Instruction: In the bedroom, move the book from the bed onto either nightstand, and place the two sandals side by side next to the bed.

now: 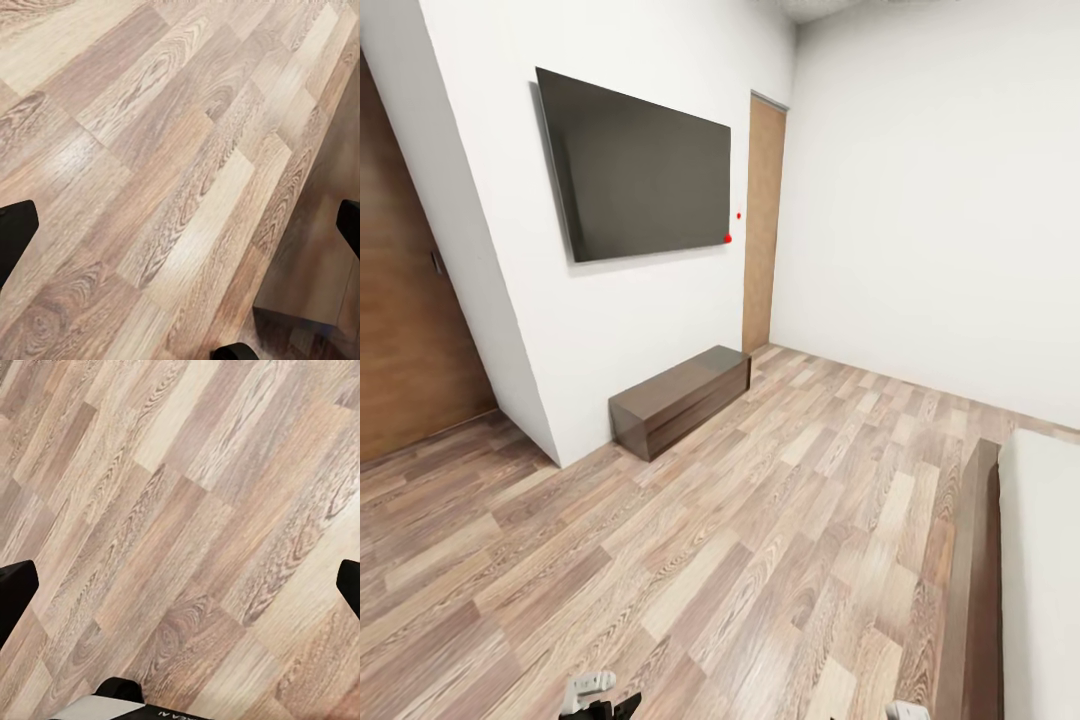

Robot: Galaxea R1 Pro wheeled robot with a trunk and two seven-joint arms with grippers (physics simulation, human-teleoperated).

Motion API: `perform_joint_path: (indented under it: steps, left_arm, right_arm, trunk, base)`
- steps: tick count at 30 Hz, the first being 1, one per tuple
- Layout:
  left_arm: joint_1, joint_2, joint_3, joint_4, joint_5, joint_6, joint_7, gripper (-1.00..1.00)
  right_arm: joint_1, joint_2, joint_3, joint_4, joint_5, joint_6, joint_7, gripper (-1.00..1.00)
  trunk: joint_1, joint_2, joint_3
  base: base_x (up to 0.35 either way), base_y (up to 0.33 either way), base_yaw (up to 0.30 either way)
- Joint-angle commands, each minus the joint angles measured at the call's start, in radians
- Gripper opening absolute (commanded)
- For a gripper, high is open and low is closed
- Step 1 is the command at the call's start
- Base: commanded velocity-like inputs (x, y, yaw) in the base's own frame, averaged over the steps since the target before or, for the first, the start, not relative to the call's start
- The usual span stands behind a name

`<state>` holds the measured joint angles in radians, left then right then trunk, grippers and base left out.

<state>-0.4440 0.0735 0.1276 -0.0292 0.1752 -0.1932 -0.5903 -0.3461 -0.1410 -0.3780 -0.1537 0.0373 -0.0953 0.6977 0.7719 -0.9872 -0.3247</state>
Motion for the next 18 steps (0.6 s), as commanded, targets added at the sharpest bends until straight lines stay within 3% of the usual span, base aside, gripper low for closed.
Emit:
perform_joint_path:
  steps: [1,18]
  left_arm:
    - [-0.001,0.0,0.007,0.002,-0.002,-0.001,-0.005,1.0]
    - [-0.001,0.0,0.007,0.002,-0.002,-0.001,-0.005,1.0]
  right_arm:
    - [-0.001,0.0,-0.004,0.001,0.004,-0.004,0.003,1.0]
    - [-0.001,0.0,-0.004,0.001,0.004,-0.004,0.003,1.0]
  trunk:
    - [0.0,-0.001,0.0]
    - [0.0,-0.001,0.013]
  base:
    - [0.0,0.0,0.0]
    - [0.0,0.0,0.0]
